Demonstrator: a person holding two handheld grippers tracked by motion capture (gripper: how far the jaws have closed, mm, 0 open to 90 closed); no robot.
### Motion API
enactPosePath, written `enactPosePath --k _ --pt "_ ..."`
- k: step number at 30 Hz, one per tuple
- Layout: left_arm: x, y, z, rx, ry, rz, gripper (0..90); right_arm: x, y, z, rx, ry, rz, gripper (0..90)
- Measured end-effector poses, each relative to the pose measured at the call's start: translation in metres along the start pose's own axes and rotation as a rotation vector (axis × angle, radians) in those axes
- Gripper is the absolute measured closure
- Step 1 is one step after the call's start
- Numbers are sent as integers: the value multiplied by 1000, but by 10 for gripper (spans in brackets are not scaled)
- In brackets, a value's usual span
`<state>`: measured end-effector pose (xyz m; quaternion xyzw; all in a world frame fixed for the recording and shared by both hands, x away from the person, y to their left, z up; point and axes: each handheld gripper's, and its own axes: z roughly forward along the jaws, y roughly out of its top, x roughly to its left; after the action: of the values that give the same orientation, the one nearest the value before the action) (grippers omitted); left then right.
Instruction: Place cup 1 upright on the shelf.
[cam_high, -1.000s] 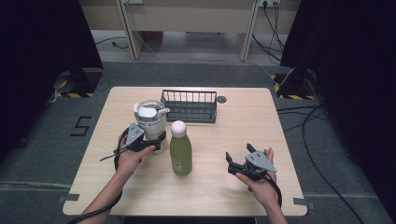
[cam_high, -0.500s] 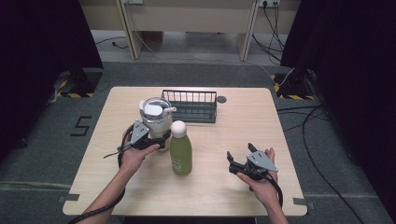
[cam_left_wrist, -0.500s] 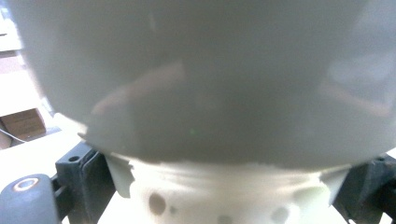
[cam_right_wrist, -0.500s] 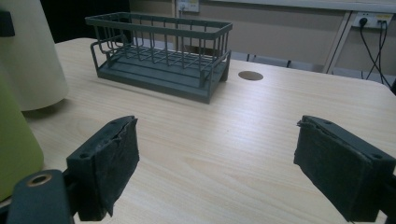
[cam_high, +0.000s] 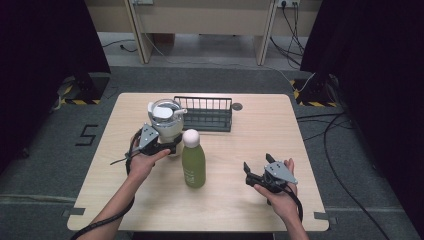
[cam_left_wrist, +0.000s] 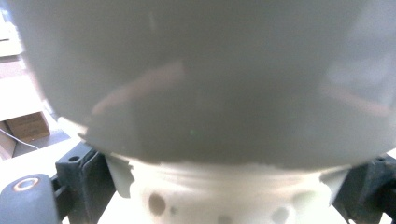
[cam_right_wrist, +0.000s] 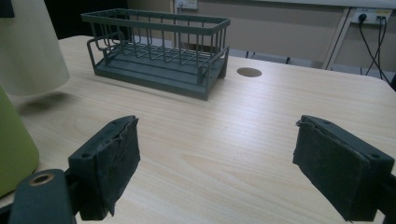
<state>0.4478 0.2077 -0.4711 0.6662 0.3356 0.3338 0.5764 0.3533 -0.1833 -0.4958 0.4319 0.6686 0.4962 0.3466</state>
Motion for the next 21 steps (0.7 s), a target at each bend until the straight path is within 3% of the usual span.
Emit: enactPosePath --k 21 --pt "7 19 16 -18 4 4 98 -1 -1 1 2 -3 0 146"
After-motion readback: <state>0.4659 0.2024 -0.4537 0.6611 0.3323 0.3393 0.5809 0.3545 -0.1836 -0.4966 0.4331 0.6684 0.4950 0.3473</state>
